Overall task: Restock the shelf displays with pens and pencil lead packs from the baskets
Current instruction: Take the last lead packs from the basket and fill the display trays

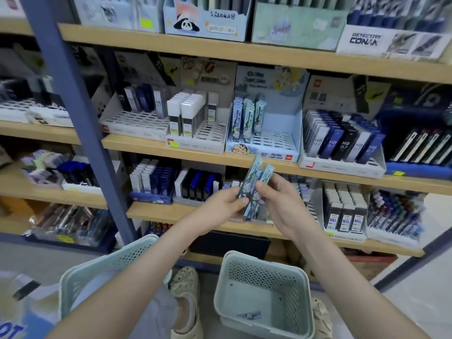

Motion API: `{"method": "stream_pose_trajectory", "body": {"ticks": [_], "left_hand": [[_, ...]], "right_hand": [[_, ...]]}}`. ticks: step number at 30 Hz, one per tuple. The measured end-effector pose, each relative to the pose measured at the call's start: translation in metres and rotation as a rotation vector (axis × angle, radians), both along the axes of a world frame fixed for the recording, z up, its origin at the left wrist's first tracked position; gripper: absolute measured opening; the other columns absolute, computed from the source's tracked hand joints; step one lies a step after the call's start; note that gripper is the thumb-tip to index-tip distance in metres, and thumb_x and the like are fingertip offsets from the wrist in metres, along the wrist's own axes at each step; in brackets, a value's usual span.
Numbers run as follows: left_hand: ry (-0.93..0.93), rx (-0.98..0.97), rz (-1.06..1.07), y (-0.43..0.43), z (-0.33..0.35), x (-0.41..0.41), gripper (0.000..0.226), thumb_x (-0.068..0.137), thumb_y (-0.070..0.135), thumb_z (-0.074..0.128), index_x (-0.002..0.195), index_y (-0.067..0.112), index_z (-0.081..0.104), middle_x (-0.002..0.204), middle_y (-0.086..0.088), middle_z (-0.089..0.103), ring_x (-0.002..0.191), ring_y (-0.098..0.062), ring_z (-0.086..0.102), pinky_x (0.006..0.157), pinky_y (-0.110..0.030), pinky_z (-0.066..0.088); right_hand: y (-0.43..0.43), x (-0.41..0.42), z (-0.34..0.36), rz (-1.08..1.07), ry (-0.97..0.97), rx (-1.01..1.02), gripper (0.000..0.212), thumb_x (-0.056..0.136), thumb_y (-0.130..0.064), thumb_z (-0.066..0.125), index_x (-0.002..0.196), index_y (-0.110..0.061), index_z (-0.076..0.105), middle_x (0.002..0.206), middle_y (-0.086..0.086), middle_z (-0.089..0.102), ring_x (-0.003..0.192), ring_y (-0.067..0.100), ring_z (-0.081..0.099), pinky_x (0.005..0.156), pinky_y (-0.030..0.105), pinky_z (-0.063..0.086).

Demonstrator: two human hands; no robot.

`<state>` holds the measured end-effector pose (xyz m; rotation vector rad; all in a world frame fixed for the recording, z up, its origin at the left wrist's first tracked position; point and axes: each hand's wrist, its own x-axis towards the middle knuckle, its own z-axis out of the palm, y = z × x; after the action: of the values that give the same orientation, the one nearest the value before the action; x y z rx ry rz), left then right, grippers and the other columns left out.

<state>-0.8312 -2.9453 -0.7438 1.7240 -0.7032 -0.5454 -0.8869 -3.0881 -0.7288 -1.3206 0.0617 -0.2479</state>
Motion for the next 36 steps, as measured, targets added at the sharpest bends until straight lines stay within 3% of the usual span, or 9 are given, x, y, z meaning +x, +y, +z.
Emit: {"method": "stream_pose_trajectory", "body": {"ticks": [4,7,14,20,24,29,32,34,36], "left_hand": [[-0.102,0.025,0.067,0.000,0.011,0.011,0.018,0.099,0.019,0.050,0.109,0.024,0.063,0.105,-0.007,0.070,0.093,-0.018,0.065,0.091,-0.040,0.049],[-0.139,0.021,0.091,0.000,0.024,0.021,0.017,0.099,0.026,0.050,0.106,0.018,0.064,0.104,-0.008,0.071,0.098,-0.024,0.065,0.094,-0.044,0.049],[-0.161,-0.077,0.228,0.000,0.050,0.055,0.025,0.101,0.028,0.044,0.098,0.008,0.059,0.088,0.011,0.071,0.090,-0.007,0.065,0.079,-0.016,0.044],[-0.200,-0.168,0.319,-0.009,0.048,0.082,0.066,0.080,0.065,0.042,0.100,0.003,0.057,0.100,-0.021,0.065,0.098,-0.034,0.061,0.095,-0.052,0.042],[-0.162,-0.254,0.372,-0.019,0.052,0.090,0.030,0.098,0.032,0.046,0.092,0.009,0.064,0.095,-0.008,0.072,0.089,-0.031,0.065,0.083,-0.048,0.052],[-0.135,-0.296,0.365,-0.026,0.052,0.096,0.025,0.100,0.021,0.044,0.097,0.004,0.062,0.090,0.005,0.074,0.082,-0.024,0.067,0.076,-0.040,0.053],[-0.131,-0.318,0.334,-0.029,0.053,0.097,0.021,0.101,0.020,0.044,0.095,0.012,0.062,0.090,0.006,0.074,0.082,-0.016,0.068,0.074,-0.033,0.055],[-0.123,-0.343,0.332,-0.031,0.054,0.097,0.019,0.101,0.019,0.044,0.095,0.015,0.062,0.091,0.005,0.074,0.084,-0.017,0.068,0.077,-0.036,0.056],[-0.112,-0.356,0.330,-0.033,0.053,0.097,0.018,0.101,0.018,0.044,0.094,0.017,0.062,0.092,0.003,0.075,0.083,-0.019,0.068,0.078,-0.037,0.056]], "right_hand": [[-0.002,0.013,0.014,-0.057,-0.024,-0.116,0.015,0.093,-0.002,0.053,0.102,-0.005,0.063,0.080,0.000,0.068,0.065,0.003,0.061,0.056,0.013,0.046],[-0.010,0.028,0.026,-0.144,-0.055,-0.190,0.010,0.091,-0.010,0.059,0.096,-0.002,0.062,0.081,0.007,0.061,0.066,0.010,0.054,0.062,0.021,0.044],[-0.041,0.076,0.061,-0.460,-0.153,-0.156,0.012,0.096,-0.007,0.052,0.087,-0.013,0.058,0.068,-0.003,0.053,0.060,0.006,0.050,0.067,0.026,0.044],[-0.055,0.107,0.065,-0.513,-0.065,-0.440,0.016,0.097,-0.017,0.050,0.085,-0.008,0.056,0.070,0.001,0.057,0.068,0.016,0.054,0.072,0.037,0.047],[-0.064,0.115,0.071,-0.529,-0.055,-0.635,0.027,0.096,-0.020,0.050,0.087,0.004,0.049,0.074,0.010,0.057,0.069,0.024,0.052,0.065,0.037,0.041],[-0.064,0.120,0.080,-0.444,-0.043,-0.862,0.031,0.096,-0.024,0.051,0.088,0.006,0.049,0.088,0.028,0.056,0.076,0.037,0.052,0.062,0.032,0.032],[-0.061,0.125,0.085,-0.354,-0.021,-1.024,0.023,0.096,-0.021,0.051,0.082,-0.005,0.045,0.079,0.018,0.057,0.061,0.023,0.044,0.050,0.022,0.030],[-0.056,0.129,0.081,-0.293,0.001,-1.090,0.006,0.097,-0.016,0.050,0.100,-0.011,0.047,0.075,-0.001,0.053,0.059,0.012,0.044,0.043,0.014,0.032],[-0.053,0.130,0.075,-0.321,-0.037,-1.075,0.035,0.097,-0.013,0.049,0.129,-0.019,0.037,0.077,-0.007,0.050,0.057,0.008,0.046,0.044,0.013,0.034]]}}
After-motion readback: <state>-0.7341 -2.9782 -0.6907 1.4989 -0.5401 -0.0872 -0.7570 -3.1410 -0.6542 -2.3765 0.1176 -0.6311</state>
